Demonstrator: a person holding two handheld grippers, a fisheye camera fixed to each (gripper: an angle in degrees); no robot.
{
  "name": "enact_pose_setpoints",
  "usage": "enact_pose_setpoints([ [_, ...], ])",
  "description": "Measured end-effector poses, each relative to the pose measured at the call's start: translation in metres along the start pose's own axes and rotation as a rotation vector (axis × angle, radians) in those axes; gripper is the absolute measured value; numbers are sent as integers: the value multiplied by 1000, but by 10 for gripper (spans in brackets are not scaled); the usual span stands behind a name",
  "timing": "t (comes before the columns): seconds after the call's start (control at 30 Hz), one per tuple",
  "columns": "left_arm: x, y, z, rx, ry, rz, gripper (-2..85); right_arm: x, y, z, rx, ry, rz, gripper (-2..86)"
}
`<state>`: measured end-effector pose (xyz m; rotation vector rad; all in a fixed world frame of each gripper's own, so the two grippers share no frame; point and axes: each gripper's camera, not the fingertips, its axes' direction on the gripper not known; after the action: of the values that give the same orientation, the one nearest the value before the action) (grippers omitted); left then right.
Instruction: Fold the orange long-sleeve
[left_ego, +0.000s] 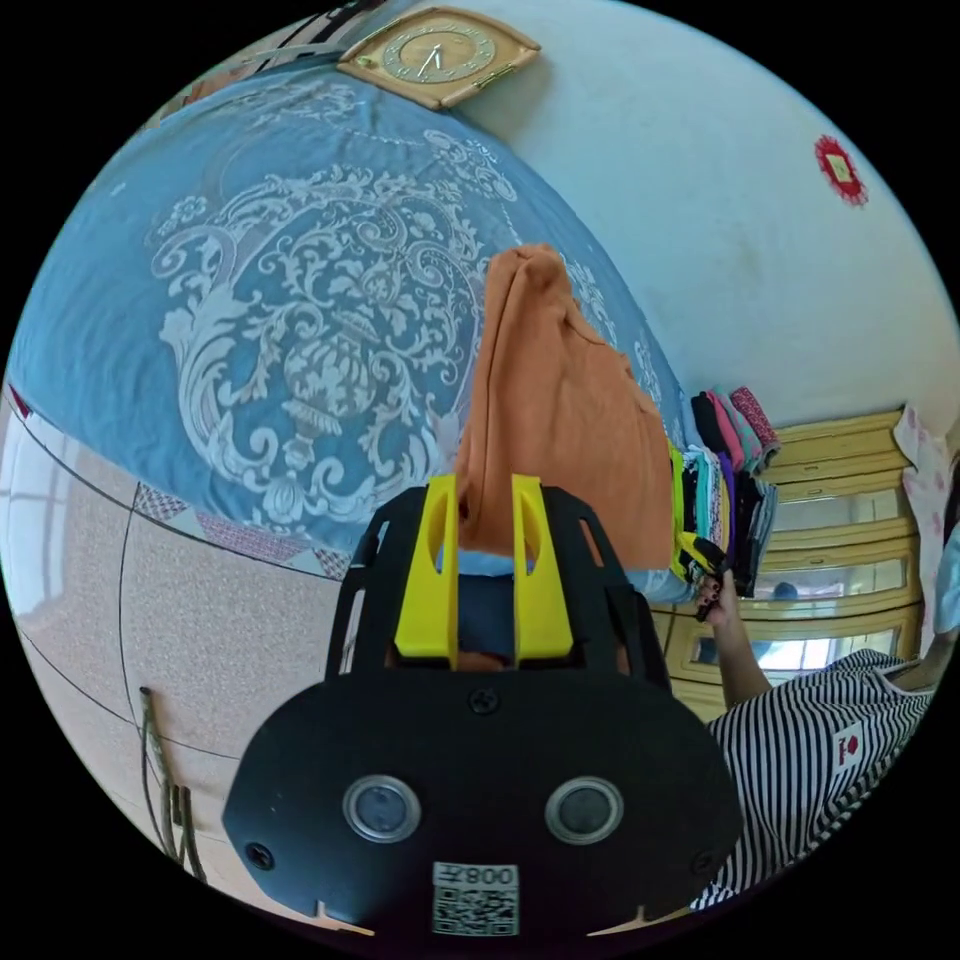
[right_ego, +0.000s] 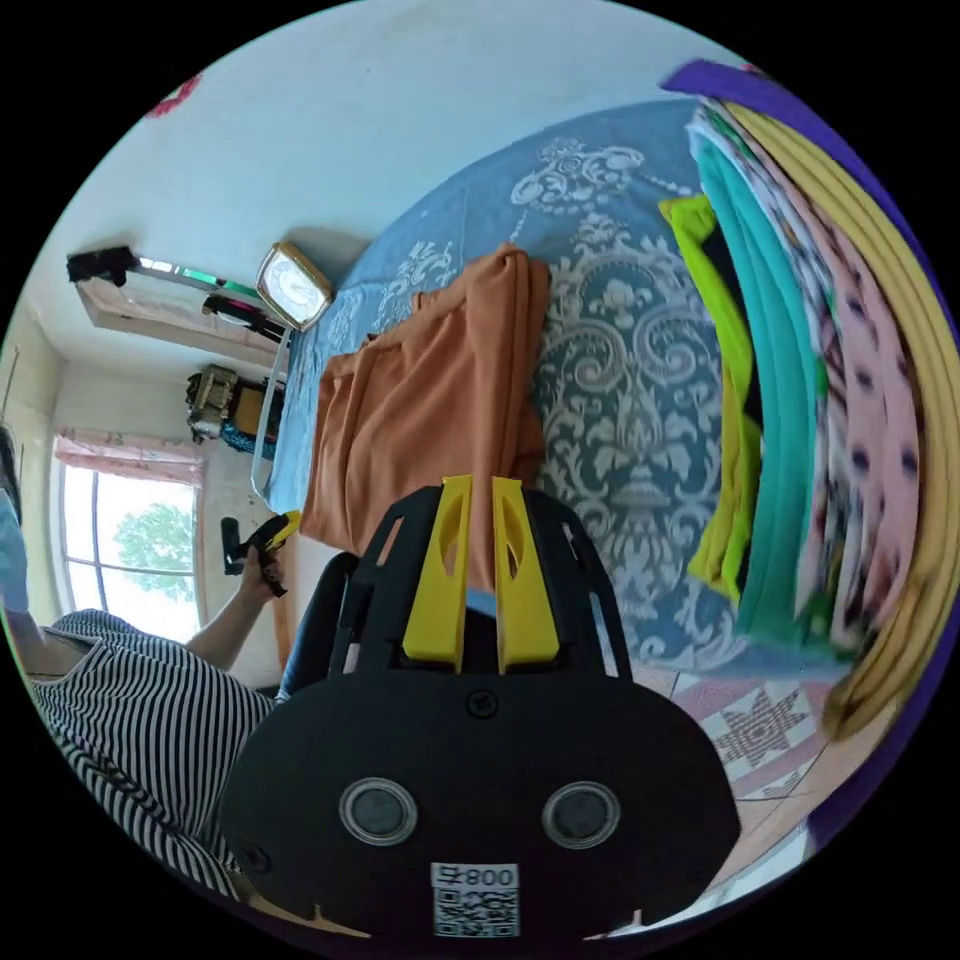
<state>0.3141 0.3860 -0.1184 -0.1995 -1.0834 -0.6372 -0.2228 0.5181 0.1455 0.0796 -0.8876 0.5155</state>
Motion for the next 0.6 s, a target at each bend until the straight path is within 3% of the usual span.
enact_pose_setpoints([
  [0.37, -19, 11, 68, -64, -56, 15, 27, 16, 54, -8, -12, -45, 25, 69],
  [0.6, -31, 24, 92, -42, -9, 22, 18, 4, 53, -12, -75, 18, 31, 18],
])
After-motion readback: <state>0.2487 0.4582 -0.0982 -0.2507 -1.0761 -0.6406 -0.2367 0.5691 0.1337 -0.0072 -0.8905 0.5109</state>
